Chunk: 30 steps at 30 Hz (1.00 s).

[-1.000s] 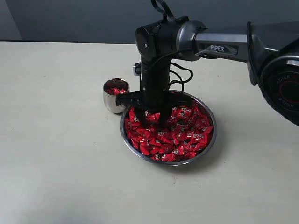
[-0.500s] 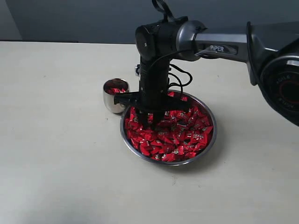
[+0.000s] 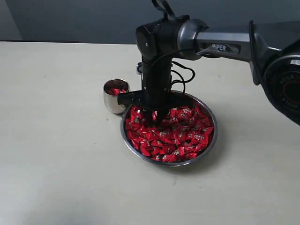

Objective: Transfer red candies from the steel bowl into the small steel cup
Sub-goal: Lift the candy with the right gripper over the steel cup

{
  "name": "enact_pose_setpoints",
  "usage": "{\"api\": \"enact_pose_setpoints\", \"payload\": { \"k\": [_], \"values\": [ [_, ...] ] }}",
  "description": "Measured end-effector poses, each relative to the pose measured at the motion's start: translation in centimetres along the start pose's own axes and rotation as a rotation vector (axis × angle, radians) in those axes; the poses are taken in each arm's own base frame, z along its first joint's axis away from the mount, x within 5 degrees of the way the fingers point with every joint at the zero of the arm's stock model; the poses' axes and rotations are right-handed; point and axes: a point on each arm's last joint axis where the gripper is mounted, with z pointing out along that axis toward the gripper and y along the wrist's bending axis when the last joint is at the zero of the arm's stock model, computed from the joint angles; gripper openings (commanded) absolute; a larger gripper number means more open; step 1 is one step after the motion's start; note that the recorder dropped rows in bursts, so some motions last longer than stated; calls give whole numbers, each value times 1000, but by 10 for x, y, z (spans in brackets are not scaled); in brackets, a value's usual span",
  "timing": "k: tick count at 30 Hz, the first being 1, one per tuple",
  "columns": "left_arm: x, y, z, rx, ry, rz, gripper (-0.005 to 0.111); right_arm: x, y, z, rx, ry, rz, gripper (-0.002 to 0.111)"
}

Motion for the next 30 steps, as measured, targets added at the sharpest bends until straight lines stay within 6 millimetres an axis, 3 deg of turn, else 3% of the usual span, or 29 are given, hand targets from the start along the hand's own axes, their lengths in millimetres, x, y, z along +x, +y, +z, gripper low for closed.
{"api": "enact_pose_setpoints", "payload": {
  "k": [10, 17, 22, 30],
  "values": [
    [0, 0, 0, 0, 0, 0, 0, -6, 2, -51, -37, -129, -115, -1],
    [0, 0, 0, 0, 0, 0, 0, -20, 6, -83, -54, -251, -527, -1],
    [0, 0, 0, 0, 0, 0, 0, -31, 1, -91, -40, -322, -792, -1],
    [0, 0, 0, 0, 0, 0, 0, -44, 13, -87, -156, -402, -898, -1]
  ]
}}
